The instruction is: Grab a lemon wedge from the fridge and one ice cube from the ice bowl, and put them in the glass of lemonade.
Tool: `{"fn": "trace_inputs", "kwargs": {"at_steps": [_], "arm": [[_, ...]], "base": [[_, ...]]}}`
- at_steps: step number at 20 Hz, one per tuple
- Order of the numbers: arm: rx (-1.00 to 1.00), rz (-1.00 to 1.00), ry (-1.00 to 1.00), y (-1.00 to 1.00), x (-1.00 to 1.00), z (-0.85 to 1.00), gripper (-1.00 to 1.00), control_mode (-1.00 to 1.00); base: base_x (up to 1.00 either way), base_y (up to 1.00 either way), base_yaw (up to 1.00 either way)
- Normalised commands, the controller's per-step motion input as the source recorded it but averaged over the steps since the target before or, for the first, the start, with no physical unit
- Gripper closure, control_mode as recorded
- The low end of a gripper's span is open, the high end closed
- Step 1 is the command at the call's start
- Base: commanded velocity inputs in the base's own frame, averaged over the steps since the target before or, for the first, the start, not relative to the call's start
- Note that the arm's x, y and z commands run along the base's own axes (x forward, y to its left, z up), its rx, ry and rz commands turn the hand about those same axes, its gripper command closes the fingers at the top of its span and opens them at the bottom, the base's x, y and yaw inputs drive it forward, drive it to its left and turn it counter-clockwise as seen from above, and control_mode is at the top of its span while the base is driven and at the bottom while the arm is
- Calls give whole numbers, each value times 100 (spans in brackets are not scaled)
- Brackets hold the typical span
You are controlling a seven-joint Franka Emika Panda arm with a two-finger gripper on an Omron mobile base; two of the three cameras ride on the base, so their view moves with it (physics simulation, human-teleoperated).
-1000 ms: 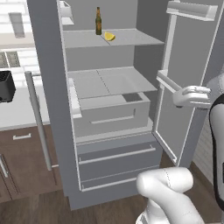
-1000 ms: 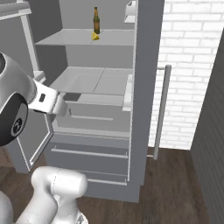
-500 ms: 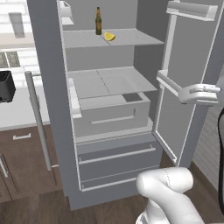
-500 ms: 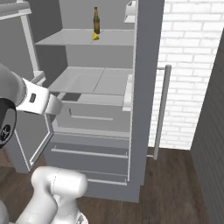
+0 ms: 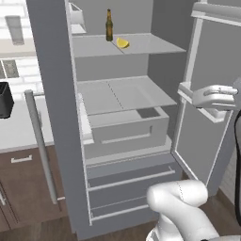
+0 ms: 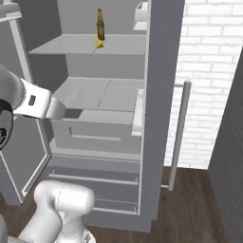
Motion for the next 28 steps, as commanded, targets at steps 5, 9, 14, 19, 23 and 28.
{"fn": "trace_inputs", "kwargs": {"at_steps": [5,9,14,19,23,28], "arm": [[0,0,0,0,0,0,-100,100],[0,0,0,0,0,0,-100,100],[0,0,0,0,0,0,-100,100],[0,0,0,0,0,0,-100,100],[0,0,0,0,0,0,-100,100],[0,0,0,0,0,0,-100,100]], "base": [[54,33,-2],[41,20,-1],[35,18,0],[64,36,0],[56,36,0],[10,18,0]]}}
